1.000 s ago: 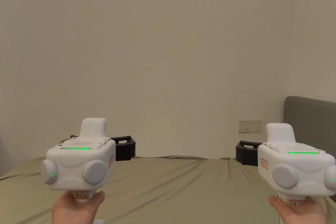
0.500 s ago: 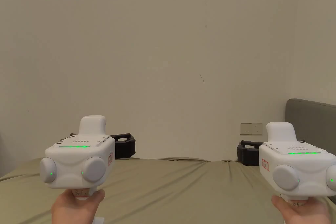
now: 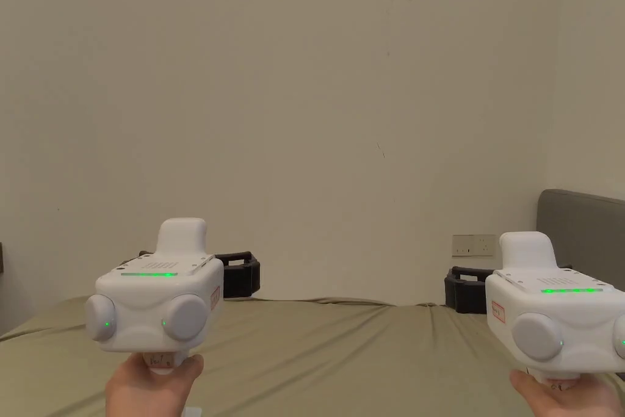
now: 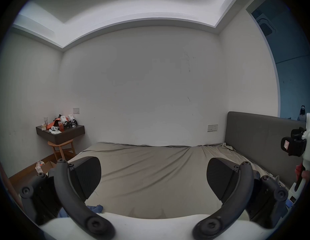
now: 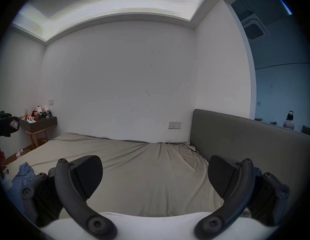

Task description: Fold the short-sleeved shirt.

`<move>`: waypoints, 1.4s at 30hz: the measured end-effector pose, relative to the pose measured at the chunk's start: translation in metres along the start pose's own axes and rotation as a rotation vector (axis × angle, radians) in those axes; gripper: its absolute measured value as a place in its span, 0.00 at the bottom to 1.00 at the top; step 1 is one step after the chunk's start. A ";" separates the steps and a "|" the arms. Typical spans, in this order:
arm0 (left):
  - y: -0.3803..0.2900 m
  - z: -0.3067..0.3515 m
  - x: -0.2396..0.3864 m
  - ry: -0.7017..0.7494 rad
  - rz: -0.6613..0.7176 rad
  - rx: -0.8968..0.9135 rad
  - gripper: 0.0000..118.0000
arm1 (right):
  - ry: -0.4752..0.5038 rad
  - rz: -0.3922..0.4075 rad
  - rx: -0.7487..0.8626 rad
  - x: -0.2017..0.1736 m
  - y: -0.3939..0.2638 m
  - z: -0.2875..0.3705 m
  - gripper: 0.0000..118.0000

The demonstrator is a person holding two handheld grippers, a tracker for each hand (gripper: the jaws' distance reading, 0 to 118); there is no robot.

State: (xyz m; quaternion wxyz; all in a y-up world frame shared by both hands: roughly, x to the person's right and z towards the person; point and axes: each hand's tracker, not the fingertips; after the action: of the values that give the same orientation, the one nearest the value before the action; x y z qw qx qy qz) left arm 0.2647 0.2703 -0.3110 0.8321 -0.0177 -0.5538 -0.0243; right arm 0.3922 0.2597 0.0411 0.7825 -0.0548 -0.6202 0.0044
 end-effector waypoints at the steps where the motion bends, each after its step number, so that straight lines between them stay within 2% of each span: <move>1: 0.000 0.000 0.000 0.000 0.001 0.002 1.00 | 0.001 -0.003 -0.001 0.001 0.000 0.000 1.00; 9: -0.001 0.000 0.001 0.006 -0.013 0.001 1.00 | -0.002 -0.012 -0.004 0.004 -0.001 -0.002 1.00; 17: 0.002 0.003 0.006 0.005 -0.032 0.015 1.00 | -0.005 0.017 0.004 0.003 0.003 -0.002 1.00; 33: 0.007 0.005 0.005 -0.044 -0.028 0.024 1.00 | -0.011 -0.033 0.003 0.010 0.004 0.002 1.00; 37: 0.005 0.007 0.003 -0.028 -0.048 0.012 1.00 | -0.020 -0.009 0.005 0.008 0.005 0.004 1.00; 38: 0.001 0.009 0.001 -0.024 -0.044 0.023 0.95 | -0.036 0.002 0.018 0.007 0.004 0.006 1.00; 39: -0.002 0.012 0.000 -0.021 -0.048 0.032 0.72 | -0.042 0.014 0.043 0.007 0.002 0.009 0.95; 40: -0.003 0.014 0.001 -0.025 -0.062 0.035 0.13 | -0.042 0.029 0.054 0.005 0.000 0.011 0.61; 41: -0.005 0.013 0.002 -0.022 -0.092 0.029 0.00 | -0.043 0.046 0.077 0.003 -0.002 0.013 0.15; 42: -0.007 0.010 0.003 0.002 -0.114 0.009 0.00 | -0.064 0.063 0.071 0.001 -0.005 0.013 0.02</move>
State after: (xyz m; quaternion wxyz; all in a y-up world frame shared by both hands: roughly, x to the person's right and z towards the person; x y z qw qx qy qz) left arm 0.2559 0.2634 -0.3045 0.8301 0.0179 -0.5530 -0.0694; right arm 0.3794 0.2561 0.0451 0.7631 -0.0463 -0.6425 0.0525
